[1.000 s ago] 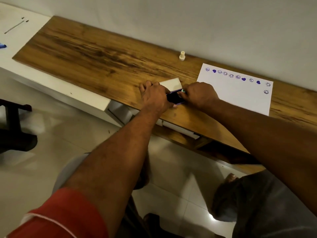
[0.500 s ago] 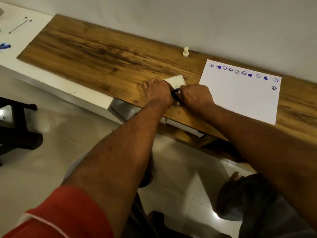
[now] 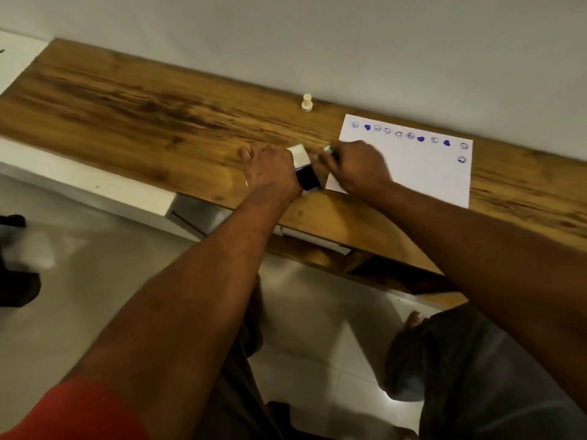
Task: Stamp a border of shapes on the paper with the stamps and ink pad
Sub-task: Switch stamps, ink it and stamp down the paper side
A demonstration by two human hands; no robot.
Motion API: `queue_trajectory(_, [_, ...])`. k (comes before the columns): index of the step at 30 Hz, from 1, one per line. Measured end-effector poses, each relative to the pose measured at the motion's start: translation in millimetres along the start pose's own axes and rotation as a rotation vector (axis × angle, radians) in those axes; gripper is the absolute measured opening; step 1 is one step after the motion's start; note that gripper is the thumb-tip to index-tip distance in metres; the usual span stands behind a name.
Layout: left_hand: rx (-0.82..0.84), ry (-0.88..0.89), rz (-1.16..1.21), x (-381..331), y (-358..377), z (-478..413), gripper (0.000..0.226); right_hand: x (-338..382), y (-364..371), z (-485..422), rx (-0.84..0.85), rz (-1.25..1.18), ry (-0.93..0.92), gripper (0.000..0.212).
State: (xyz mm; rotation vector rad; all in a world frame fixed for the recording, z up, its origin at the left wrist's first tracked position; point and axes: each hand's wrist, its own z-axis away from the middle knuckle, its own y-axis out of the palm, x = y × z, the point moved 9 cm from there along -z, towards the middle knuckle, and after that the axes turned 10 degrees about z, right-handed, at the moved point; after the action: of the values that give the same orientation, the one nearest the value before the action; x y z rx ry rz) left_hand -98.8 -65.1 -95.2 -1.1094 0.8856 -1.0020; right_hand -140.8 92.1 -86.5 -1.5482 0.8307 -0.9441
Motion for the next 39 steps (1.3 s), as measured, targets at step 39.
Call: queue_trajectory(39, [-0.131, 0.492, 0.345, -220, 95, 24, 0.09, -275, -81, 13, -0.291, 0.209, 0.372, 0.052])
